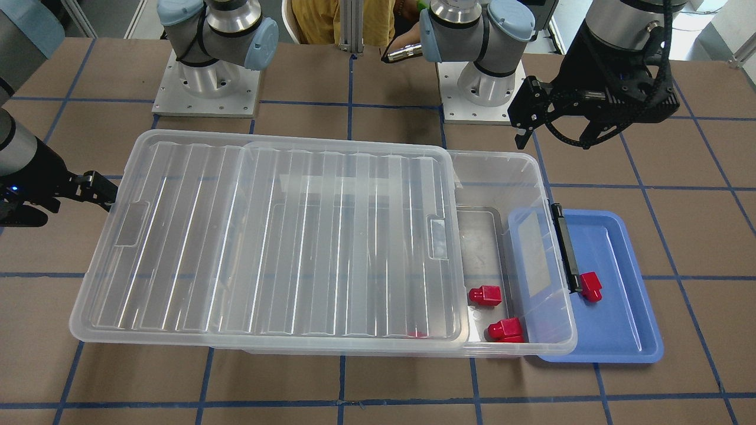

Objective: Place red block in blue tray from box

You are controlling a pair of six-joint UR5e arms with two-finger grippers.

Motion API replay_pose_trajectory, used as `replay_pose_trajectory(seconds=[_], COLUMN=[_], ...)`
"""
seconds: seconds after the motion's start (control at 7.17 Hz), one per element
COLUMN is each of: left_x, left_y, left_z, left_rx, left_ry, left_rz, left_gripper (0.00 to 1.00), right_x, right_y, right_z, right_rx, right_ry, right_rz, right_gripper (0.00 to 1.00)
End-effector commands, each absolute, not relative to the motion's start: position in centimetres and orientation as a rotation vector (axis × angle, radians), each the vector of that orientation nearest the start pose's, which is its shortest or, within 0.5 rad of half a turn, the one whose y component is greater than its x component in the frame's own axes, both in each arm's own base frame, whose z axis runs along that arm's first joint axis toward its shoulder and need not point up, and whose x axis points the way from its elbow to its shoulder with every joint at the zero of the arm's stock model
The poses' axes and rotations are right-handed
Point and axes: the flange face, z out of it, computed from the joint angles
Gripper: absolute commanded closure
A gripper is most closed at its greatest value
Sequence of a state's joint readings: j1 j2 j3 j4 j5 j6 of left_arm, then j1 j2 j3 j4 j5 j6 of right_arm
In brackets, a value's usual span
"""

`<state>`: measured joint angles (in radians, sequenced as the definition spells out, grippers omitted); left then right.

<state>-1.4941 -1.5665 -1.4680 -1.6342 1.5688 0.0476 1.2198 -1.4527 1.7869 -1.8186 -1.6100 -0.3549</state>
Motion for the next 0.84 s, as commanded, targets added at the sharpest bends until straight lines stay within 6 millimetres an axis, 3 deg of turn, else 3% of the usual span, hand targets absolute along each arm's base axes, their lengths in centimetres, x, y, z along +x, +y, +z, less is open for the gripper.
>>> replay_pose_trajectory(seconds=[0.0,0.7], left_x=[-9.5,-9.6], left_y=[-50.0,-49.9], left_z=[53.5,53.3], left_rx=[-0.046,-0.046], left_ry=[3.139,3.14], left_rz=[-0.072,-0.065], left_gripper=[0.0,0.0], right_x=[-1.3,7.1], right_y=[-52.9,-52.6], right_z=[34.8,34.3], right_rx=[0.022,0.075], right_ry=[3.157,3.171], right_rz=[0.136,0.144], right_gripper=[0.0,0.0])
